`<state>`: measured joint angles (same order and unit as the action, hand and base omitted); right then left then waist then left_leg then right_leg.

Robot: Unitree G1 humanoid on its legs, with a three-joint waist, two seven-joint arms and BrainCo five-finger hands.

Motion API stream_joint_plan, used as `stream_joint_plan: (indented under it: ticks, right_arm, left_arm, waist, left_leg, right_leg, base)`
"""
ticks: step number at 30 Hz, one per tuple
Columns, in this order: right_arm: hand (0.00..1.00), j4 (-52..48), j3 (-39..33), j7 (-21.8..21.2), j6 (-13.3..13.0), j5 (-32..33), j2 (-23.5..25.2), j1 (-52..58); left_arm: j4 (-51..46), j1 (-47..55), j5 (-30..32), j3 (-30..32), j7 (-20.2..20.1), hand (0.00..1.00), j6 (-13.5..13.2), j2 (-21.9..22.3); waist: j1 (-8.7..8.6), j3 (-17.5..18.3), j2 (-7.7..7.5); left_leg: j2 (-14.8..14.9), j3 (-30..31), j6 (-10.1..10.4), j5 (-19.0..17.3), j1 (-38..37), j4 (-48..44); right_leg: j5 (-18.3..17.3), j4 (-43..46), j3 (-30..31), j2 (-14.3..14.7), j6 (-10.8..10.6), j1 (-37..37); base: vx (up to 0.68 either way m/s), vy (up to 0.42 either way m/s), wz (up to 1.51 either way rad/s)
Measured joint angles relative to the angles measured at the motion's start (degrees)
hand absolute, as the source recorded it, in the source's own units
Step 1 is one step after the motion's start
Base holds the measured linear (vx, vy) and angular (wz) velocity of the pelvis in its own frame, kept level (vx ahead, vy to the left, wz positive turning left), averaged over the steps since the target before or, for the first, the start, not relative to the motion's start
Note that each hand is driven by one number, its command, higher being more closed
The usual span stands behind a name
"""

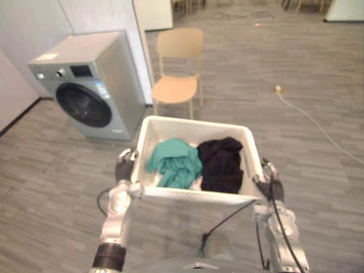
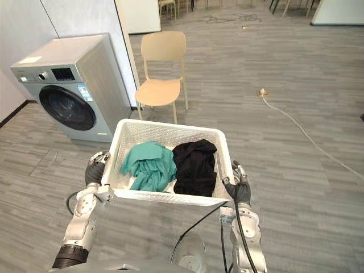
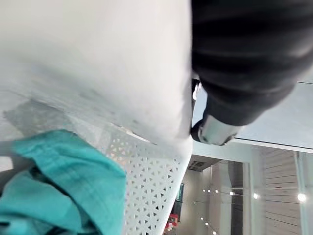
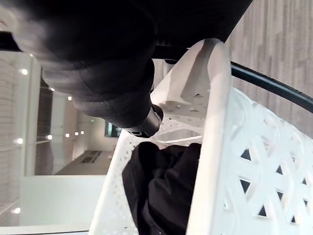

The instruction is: Pick up the laundry basket with both hands and put the clothes into the washing machine.

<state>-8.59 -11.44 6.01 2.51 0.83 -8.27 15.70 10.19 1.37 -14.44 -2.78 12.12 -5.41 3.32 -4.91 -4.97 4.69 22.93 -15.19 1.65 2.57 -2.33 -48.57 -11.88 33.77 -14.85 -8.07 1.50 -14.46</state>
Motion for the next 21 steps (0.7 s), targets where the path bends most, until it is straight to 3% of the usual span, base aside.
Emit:
stream_joint_plan:
  ticks: [1,2,5,7,8,9,11,13,14,15,16,18,19,20,21]
  right_arm:
    - [1.0,-1.08,0.01,0.2,0.0,0.33,0.67,0.33]
    - [1.0,-3.53,-0.15,0.68,-0.04,1.23,0.93,0.51]
    - [1.0,-6.45,-0.53,0.85,-0.11,1.28,1.08,0.78]
    - [1.0,-6.72,-0.65,0.79,-0.46,1.52,1.07,0.76]
    - [1.0,-6.72,-0.67,0.76,-0.46,1.56,1.15,0.76]
    - [1.0,-6.66,-0.96,0.73,-0.48,1.55,1.23,0.85]
    - [1.0,-6.53,-2.09,0.71,-0.53,1.52,1.07,0.94]
    - [1.0,-6.13,-3.08,0.71,-0.8,1.44,1.02,0.99]
    - [1.0,-5.91,-3.57,0.79,-0.82,1.05,0.94,1.56]
    - [1.0,-5.54,-3.52,0.78,-0.82,1.06,1.21,1.59]
    - [1.0,-5.54,-3.03,0.66,-0.85,1.03,2.22,2.26]
    - [1.0,-5.54,-3.38,0.7,-1.04,0.91,3.42,3.31]
    - [1.0,-4.71,-3.32,0.71,-1.04,0.43,4.43,3.44]
    - [1.0,-2.43,-2.84,0.6,-1.04,-0.8,5.21,2.93]
    - [1.0,-0.04,-2.15,0.52,-1.02,-1.22,6.08,2.12]
  left_arm:
    - [0.01,0.46,0.0,0.15,0.0,1.0,0.0,-0.21]
    - [0.21,0.65,0.0,-0.08,-0.01,1.0,-0.02,-0.82]
    - [0.2,0.63,-0.02,-0.29,-0.09,1.0,-0.02,-1.05]
    - [0.14,0.61,-0.11,-0.31,-0.1,1.0,-0.03,-1.16]
    - [0.14,0.61,-0.11,-0.3,-0.1,1.0,-0.03,-1.17]
    - [0.13,0.62,-0.11,-0.37,-0.1,1.0,0.03,-1.12]
    - [-0.01,0.59,0.0,-1.22,-0.08,1.0,0.07,-0.85]
    - [-0.64,0.57,0.0,-2.41,-0.09,1.0,0.07,-0.8]
    - [-0.78,0.67,0.0,-2.68,-0.04,1.0,0.29,-0.18]
    - [-0.71,0.64,0.0,-2.59,-0.02,1.0,0.41,-0.51]
    - [-0.72,0.74,-0.01,-2.31,-0.01,1.0,0.68,-0.87]
    - [-1.76,0.39,0.09,-2.34,-0.25,1.0,0.98,-1.55]
    - [-2.57,0.3,0.1,-2.62,-0.53,1.0,1.27,-2.08]
    - [-2.6,0.44,0.09,-2.46,-0.47,1.0,1.63,-2.72]
    - [-2.77,0.5,0.06,-1.73,-0.24,1.0,1.66,-3.55]
  waist:
    - [0.3,-0.01,0.02]
    - [1.1,-0.34,-0.21]
    - [0.91,-1.12,-1.33]
    - [1.71,-1.38,-1.82]
    - [1.81,-1.4,-1.87]
    - [1.69,-1.5,-2.11]
    - [1.41,-1.48,-2.13]
    - [1.18,-1.36,-1.93]
    - [1.21,-0.81,-0.98]
    - [1.28,-0.53,-1.34]
    - [1.36,0.0,-3.27]
    - [0.53,0.74,-5.8]
    - [0.02,0.78,-7.9]
    - [0.17,1.1,-8.17]
    - [0.32,0.98,-7.91]
  left_leg:
    - [2.3,-0.39,-2.83,4.26,1.5,-4.1]
    - [4.48,-0.23,-3.83,2.14,7.41,-17.55]
    - [2.84,-3.52,-4.1,-5.29,14.38,-23.47]
    - [0.67,-6.78,-2.9,-10.0,18.69,-12.7]
    - [-0.17,-7.36,-2.3,-10.53,19.38,-8.01]
    - [-3.12,-8.87,-0.91,-10.9,19.72,6.37]
    - [-7.18,-9.78,2.03,-8.72,19.06,24.56]
    - [-9.86,-9.86,3.24,-5.32,17.79,36.09]
    - [-10.52,-9.63,2.55,-4.06,17.04,40.03]
    - [-10.89,-8.5,1.94,0.19,17.02,38.24]
    - [-12.49,-8.0,0.82,-0.2,18.25,31.62]
    - [-16.19,-7.01,-1.42,-6.28,20.11,23.14]
    - [-18.25,-8.47,-2.61,-9.83,18.96,20.64]
    - [-18.74,-9.3,-3.14,-12.56,17.62,19.23]
    - [-18.74,-9.67,-3.68,-13.87,15.18,20.05]
  right_leg:
    - [-1.01,-1.23,-0.28,1.06,0.73,1.83]
    - [-2.03,-4.19,-0.48,2.39,1.26,5.75]
    - [-2.52,-10.29,-1.12,2.43,0.64,12.76]
    - [-3.31,-13.69,-1.77,1.87,-0.49,17.15]
    - [-3.67,-13.86,-1.93,1.38,-0.93,17.8]
    - [-4.9,-13.77,-2.05,-0.64,-2.89,19.39]
    - [-6.42,-13.81,-1.74,-3.3,-5.42,21.14]
    - [-7.77,-13.74,-1.46,-4.53,-7.75,23.13]
    - [-9.22,-13.63,-0.37,-4.84,-9.9,25.47]
    - [-10.05,-13.27,0.79,-5.78,-9.96,26.06]
    - [-10.35,-10.5,3.03,-8.34,-9.53,26.07]
    - [-7.7,2.55,7.18,-13.67,-7.45,21.37]
    - [-1.37,13.08,9.36,-17.89,-9.14,16.87]
    - [4.52,21.72,10.99,-19.23,-11.17,12.18]
    - [3.84,30.18,9.93,-19.39,-9.77,7.94]
  base:
    - [0.44,-0.137,-0.17]
    - [0.43,-0.099,-0.17]
    - [0.41,-0.044,0.15]
    - [0.45,0.02,0.06]
    - [0.49,0.113,-0.04]
    - [0.53,0.17,0.01]
    - [0.48,0.185,0.0]
    - [0.5,0.255,-0.06]
    - [0.59,0.362,-0.21]
    - [0.69,0.441,-0.37]
    - [0.56,0.371,-0.3]
    - [0.58,0.37,0.11]
    - [0.72,0.396,0.3]
    - [0.8,0.357,0.08]
    - [0.55,0.17,-0.19]
